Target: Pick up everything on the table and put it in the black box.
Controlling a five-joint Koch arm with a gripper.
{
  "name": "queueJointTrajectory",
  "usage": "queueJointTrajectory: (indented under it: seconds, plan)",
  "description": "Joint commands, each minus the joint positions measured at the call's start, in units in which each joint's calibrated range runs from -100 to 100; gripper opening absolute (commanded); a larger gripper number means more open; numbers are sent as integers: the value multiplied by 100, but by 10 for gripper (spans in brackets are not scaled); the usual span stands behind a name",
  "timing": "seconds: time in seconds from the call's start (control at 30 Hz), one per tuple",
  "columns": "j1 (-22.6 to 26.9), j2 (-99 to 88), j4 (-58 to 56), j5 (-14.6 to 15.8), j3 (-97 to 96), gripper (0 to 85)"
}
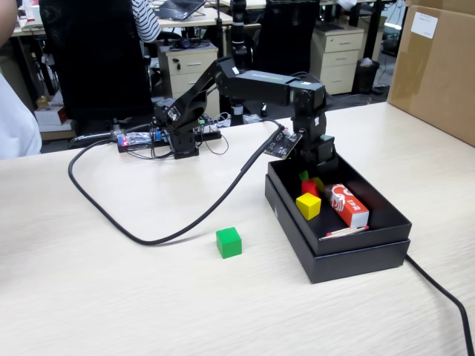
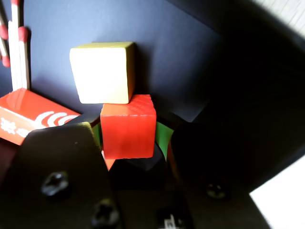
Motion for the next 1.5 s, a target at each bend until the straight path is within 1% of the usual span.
queueJointTrajectory:
  seconds: [0.0,0.03,0.1,0.17,0.2,0.4,0.47,0.53,0.63,0.67,0.73,0.8,0.87,1.03,1.23,1.47]
  plan:
    - [5,-187,-28,-15,211,259]
    - [5,-233,-28,-20,165,275]
    - [-5,-416,-19,-20,129,281]
    - [-15,-749,-19,-39,20,392]
    - [-20,-990,-19,-44,-70,412]
    - [-239,-3113,-19,-78,-333,416]
    - [-410,-3698,-19,-156,-342,416]
    - [-615,-4146,-19,-303,-406,416]
    - [-933,-4455,-19,-488,-633,419]
    - [-1040,-4501,-19,-537,-750,432]
    - [-1221,-4559,-19,-630,-1059,465]
    - [-1387,-4570,-19,-654,-1349,469]
    - [-1529,-4524,-19,-698,-1557,491]
    - [-1817,-4042,-2,-806,-1675,496]
    - [-1973,-3216,102,-850,-1675,495]
    - [-1958,-2034,119,-835,-1303,485]
